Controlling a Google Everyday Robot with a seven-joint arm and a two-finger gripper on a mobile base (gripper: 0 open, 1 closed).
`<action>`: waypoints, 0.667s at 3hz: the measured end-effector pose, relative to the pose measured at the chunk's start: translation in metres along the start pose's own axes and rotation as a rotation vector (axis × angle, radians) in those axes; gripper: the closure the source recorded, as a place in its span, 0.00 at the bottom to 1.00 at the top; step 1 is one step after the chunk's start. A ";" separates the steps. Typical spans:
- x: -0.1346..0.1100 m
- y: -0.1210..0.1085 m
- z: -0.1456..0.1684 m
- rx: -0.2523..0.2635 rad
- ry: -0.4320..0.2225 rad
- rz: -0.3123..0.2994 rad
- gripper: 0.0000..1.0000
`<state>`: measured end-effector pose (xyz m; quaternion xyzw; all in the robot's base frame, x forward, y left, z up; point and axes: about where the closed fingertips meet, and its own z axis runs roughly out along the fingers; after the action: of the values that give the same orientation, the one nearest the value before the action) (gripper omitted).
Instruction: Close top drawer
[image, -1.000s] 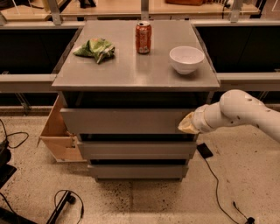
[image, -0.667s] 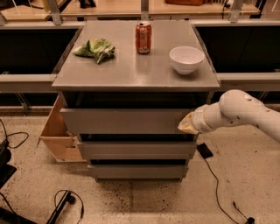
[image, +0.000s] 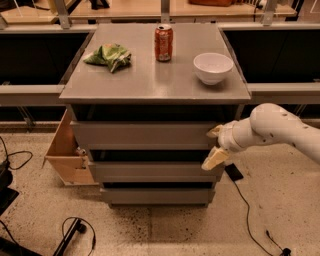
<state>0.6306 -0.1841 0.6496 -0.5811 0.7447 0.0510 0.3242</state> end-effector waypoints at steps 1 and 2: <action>0.000 0.000 0.000 0.000 0.000 0.000 0.16; 0.001 0.005 -0.002 0.000 0.000 0.000 0.39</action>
Offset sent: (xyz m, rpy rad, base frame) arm -0.0650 -0.0085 0.0225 -0.0814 0.0147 0.0408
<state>0.6249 -0.1842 0.6496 -0.5812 0.7447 0.0511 0.3242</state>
